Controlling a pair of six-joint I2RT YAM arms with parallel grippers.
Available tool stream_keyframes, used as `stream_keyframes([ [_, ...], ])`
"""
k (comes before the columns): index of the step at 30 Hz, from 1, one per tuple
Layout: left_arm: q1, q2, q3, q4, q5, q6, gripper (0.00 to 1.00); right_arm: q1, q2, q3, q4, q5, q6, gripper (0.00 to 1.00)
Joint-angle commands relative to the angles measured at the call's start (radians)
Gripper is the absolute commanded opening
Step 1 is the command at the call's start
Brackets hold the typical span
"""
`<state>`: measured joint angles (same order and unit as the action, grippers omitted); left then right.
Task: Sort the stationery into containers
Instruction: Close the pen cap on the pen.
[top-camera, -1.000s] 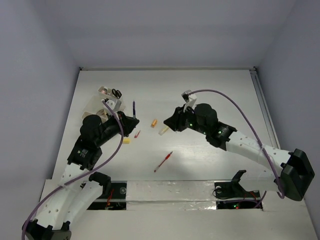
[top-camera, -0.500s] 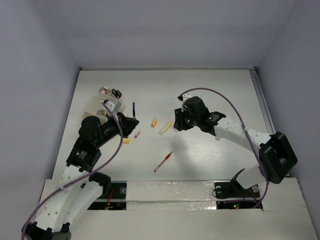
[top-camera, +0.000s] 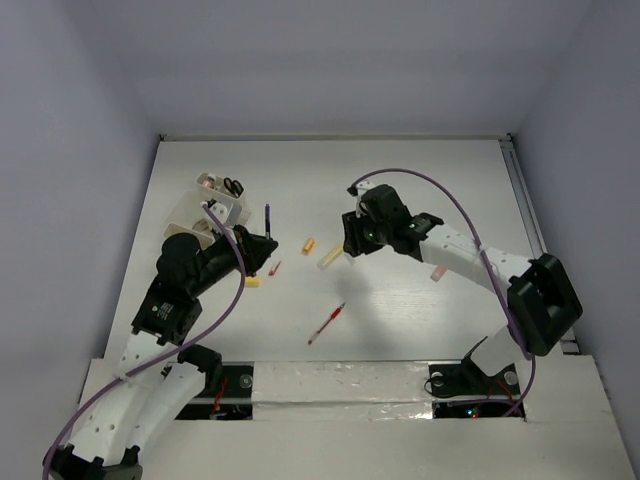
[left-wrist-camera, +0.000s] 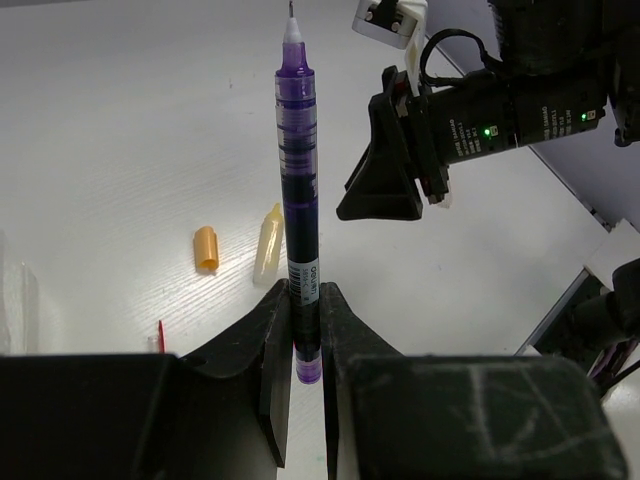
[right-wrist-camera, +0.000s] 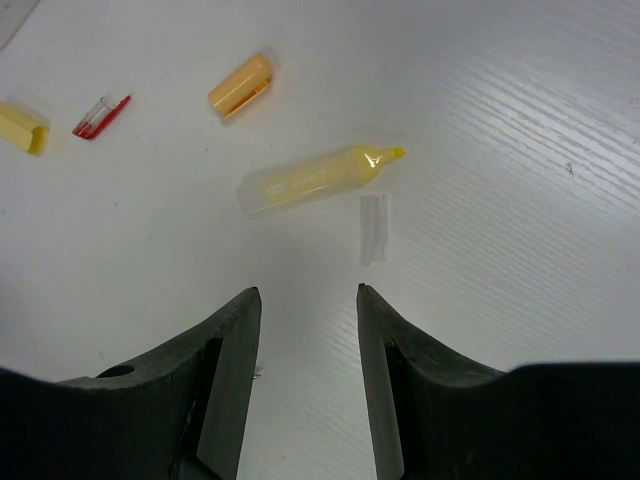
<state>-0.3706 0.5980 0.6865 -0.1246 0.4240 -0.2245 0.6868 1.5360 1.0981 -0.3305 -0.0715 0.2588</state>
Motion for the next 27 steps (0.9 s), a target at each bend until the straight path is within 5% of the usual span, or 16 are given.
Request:
stream_keyframes([
  [1,0.007,-0.015,0.005,0.034,-0.005,0.013,0.0,-0.004,0.022,0.048,-0.025,0.021,-0.018,0.49],
  [27,0.007,-0.014,0.008,0.04,0.009,0.014,0.0,-0.004,0.314,0.197,-0.119,0.13,-0.056,0.5],
])
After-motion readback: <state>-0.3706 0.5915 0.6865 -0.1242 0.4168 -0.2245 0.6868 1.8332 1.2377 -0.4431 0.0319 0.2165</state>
